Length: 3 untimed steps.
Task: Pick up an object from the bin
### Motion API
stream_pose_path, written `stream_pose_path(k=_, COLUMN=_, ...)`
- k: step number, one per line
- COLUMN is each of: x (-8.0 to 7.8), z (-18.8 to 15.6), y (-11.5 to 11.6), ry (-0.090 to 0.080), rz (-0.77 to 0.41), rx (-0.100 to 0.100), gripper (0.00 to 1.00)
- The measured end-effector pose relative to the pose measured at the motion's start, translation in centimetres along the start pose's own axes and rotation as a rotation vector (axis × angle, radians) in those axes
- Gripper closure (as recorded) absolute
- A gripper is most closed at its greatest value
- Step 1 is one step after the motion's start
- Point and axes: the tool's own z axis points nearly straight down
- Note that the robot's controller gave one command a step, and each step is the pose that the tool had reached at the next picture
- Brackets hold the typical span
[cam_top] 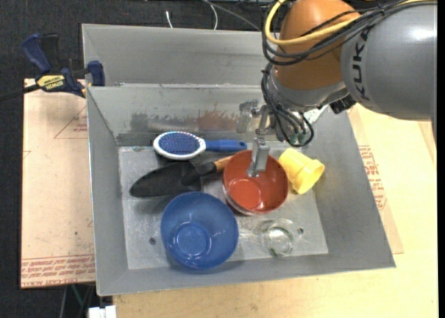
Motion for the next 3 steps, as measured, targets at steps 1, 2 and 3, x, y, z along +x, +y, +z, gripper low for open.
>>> stream_pose_path(k=1, x=0.0, z=0.0, y=0.0, ry=0.0, rz=0.0, rx=0.0, gripper=1.0)
stream_pose_path(k=2, x=0.0, z=0.0, y=0.0, ry=0.0, rz=0.0, rx=0.0, gripper=1.0)
stream_pose_path(k=3, x=-2.9, z=4.7, y=4.9, ry=-0.004, rz=-0.279, rx=-0.002, gripper=1.0)
